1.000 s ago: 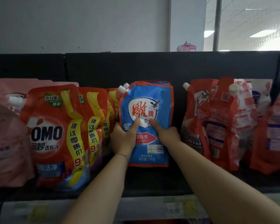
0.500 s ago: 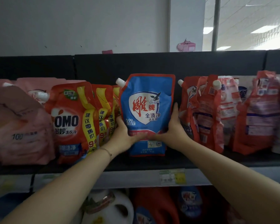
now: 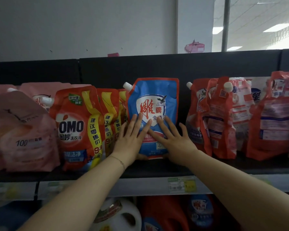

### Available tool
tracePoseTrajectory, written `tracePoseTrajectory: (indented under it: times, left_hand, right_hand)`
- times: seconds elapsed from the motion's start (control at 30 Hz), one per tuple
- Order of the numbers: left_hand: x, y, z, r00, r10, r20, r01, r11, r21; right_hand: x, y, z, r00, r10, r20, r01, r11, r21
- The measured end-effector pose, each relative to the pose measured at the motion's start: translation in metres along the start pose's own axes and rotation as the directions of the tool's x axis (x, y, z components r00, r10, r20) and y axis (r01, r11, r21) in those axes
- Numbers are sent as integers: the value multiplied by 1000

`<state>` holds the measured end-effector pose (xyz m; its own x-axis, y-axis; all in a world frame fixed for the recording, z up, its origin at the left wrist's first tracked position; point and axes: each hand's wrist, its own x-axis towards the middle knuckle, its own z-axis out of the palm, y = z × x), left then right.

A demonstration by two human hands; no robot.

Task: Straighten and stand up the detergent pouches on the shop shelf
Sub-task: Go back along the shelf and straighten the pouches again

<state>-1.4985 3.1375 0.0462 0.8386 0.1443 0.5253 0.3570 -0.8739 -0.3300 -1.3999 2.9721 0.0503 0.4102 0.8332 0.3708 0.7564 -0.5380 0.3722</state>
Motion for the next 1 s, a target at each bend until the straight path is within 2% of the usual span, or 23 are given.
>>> tracePoseTrajectory:
  times: [0.4,0.6,0.67,0.73,0.8,0.87,1.0]
  left_hand:
    - [17,2,12,998,-63,-23,64,996,55]
    - [8,1,-8,998,2,62,-4,1000,30]
    - [3,3,-19,997,18,70,-16,1000,-23]
    - [0,7,-30,999,20,28,-17,996,-92]
    - [-4,13,-39,996,46,-76,-56,990,-132]
    - [-8,20,-45,984,106,-144,-127,982,-142]
    - [-15,41,-55,971,208,-117,-222,967,-123]
  right_hand:
    - [18,-14,5,992,110,56,-107,993,-40]
    - [6,-16,-10,997,68,41,-70,997,29]
    - [0,-15,-19,999,46,-5,-46,997,67]
    - [-7,-13,-29,993,37,-109,-27,996,91]
    - [-15,-11,-36,985,48,-168,-31,994,108]
    - [-26,-7,-40,986,59,-157,-42,993,110]
    - [-59,10,-50,988,114,-101,-101,987,123]
